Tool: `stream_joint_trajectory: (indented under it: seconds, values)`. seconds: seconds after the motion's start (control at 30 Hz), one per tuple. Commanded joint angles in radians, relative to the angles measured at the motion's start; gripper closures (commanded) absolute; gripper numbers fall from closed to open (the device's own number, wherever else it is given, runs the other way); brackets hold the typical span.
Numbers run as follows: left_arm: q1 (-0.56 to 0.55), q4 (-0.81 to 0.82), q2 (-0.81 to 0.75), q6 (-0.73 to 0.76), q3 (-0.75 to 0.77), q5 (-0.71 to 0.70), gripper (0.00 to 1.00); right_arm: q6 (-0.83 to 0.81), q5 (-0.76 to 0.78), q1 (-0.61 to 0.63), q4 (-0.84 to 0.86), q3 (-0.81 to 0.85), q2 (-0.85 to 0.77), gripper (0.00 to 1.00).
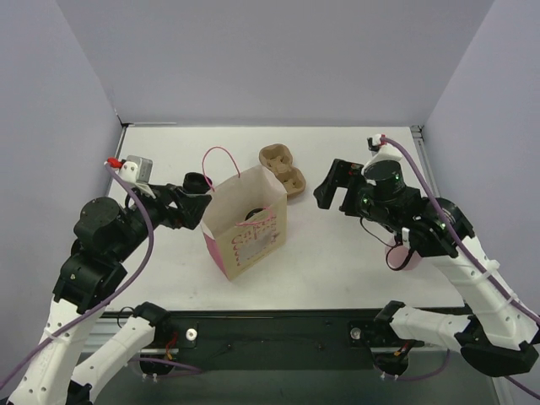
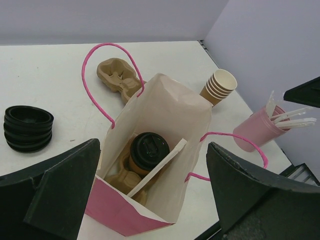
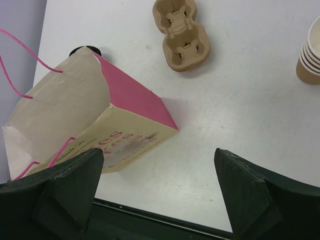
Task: Pack the takeout coffee
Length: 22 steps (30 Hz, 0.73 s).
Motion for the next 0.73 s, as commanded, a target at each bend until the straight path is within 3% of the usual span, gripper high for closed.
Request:
stream_joint_trajectory:
  seconds: [0.0, 0.7]
  values:
    - [0.0, 0.089, -0.013, -0.054, -0.021, 0.024, 0.03, 0.007, 0.037, 0.001, 0.116, -0.069, -0.09, 0.0]
    - [-0.001, 0.132, 0.01, -0.051, -0.037, 0.044, 0.03, 0.004, 0.078, 0.001, 0.142, -0.118, -0.138, 0.0]
